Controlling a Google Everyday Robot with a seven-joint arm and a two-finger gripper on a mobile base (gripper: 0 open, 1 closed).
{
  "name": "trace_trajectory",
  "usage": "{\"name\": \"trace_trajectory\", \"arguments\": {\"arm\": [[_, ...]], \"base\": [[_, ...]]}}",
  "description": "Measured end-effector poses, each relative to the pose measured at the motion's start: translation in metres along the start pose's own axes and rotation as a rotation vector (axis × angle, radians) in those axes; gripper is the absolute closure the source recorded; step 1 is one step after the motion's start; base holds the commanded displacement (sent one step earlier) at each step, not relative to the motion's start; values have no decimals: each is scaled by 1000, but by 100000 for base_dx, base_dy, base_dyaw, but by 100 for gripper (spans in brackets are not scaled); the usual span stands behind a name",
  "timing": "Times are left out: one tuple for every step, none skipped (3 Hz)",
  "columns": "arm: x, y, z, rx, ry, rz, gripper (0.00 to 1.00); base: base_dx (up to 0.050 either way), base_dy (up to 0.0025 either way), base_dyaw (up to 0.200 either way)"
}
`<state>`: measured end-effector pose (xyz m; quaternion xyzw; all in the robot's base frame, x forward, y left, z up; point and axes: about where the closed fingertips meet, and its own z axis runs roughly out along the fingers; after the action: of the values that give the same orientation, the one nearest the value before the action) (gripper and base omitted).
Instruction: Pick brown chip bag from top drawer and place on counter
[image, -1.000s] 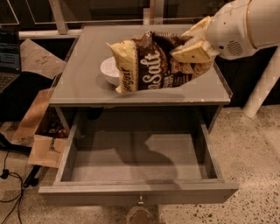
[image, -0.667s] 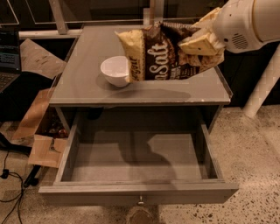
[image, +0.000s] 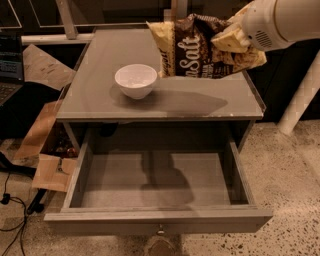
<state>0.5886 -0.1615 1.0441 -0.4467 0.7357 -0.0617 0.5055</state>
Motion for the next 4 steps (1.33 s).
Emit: {"name": "trace_trajectory", "arguments": {"arm": [[15,-21,24,42,62,30,100],[27,-33,44,54,96,59,100],[40,-39,71,43,124,92,100],[40,-39,71,43,124,92,100]], "base": [[0,0,0],[0,0,0],[0,0,0],[0,0,0]]}}
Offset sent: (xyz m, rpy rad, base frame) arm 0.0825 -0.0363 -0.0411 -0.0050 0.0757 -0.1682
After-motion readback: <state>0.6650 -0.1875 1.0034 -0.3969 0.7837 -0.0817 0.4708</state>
